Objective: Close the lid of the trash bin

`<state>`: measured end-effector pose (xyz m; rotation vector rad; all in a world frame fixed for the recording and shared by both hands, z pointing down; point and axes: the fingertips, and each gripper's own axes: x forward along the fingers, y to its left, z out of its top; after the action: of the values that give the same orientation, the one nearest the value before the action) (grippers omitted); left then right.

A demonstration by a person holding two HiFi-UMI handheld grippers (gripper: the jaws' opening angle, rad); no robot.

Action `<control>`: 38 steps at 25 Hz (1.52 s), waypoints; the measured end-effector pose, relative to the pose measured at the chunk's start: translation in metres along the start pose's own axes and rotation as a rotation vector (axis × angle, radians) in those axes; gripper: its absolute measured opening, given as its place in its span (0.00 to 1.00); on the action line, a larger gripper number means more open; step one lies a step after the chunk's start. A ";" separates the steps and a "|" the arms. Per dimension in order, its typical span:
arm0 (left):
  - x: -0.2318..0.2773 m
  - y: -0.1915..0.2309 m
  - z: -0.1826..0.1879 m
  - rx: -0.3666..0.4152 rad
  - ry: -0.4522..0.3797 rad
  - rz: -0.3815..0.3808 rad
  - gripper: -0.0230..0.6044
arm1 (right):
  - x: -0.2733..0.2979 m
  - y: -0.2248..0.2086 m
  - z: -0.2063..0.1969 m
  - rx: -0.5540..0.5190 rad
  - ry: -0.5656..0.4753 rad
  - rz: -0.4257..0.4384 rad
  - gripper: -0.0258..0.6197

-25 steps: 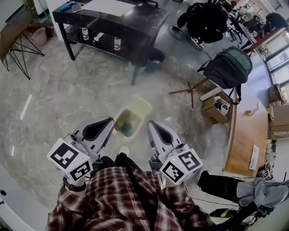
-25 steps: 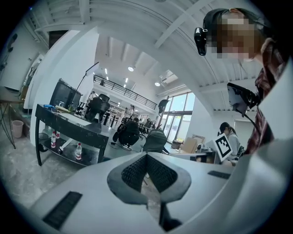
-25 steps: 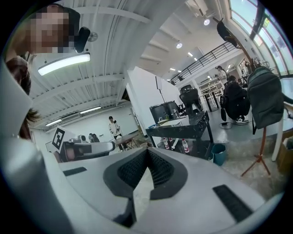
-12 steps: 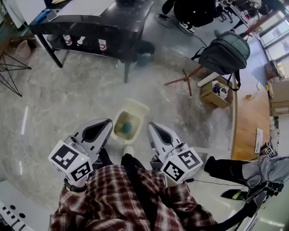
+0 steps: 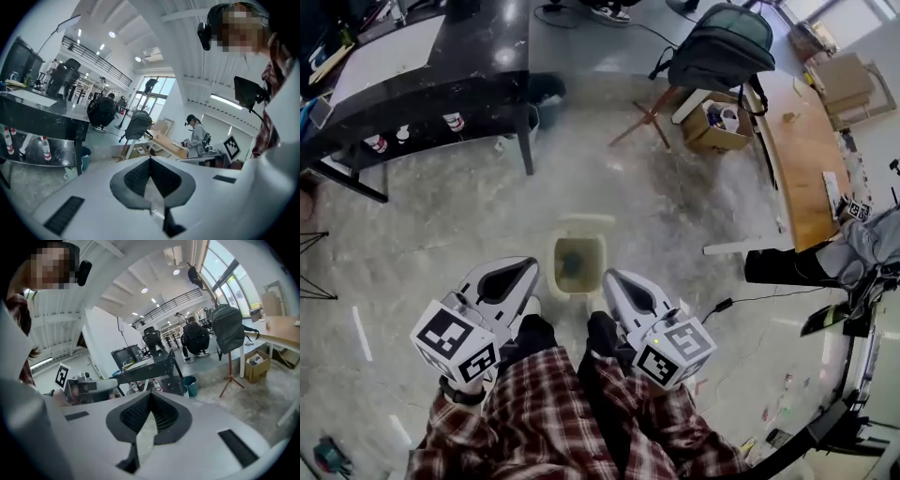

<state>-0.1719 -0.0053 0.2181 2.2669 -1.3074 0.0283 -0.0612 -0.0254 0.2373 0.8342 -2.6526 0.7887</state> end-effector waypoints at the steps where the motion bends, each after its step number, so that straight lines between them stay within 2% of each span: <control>1: 0.002 0.006 -0.001 0.007 0.022 -0.030 0.05 | 0.002 0.002 -0.004 0.017 -0.007 -0.029 0.06; 4: 0.013 0.020 -0.006 0.007 0.071 -0.115 0.05 | 0.004 0.005 -0.017 0.050 -0.014 -0.103 0.06; 9: 0.037 0.033 -0.025 0.004 0.123 -0.213 0.05 | -0.007 0.004 -0.056 0.116 0.012 -0.210 0.06; 15: 0.079 0.033 -0.056 0.023 0.167 -0.262 0.05 | -0.008 -0.012 -0.098 0.182 0.044 -0.250 0.06; 26: 0.156 0.068 -0.097 0.010 0.206 -0.257 0.05 | 0.048 -0.058 -0.137 0.147 0.089 -0.152 0.06; 33: 0.201 0.102 -0.149 0.090 0.314 -0.280 0.05 | 0.072 -0.101 -0.164 0.156 0.090 -0.123 0.06; 38: 0.232 0.126 -0.176 0.071 0.375 -0.330 0.05 | 0.077 -0.113 -0.200 0.207 0.118 -0.111 0.06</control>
<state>-0.1097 -0.1634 0.4857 2.3636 -0.7449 0.3693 -0.0424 -0.0251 0.4789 0.9447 -2.4281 1.0615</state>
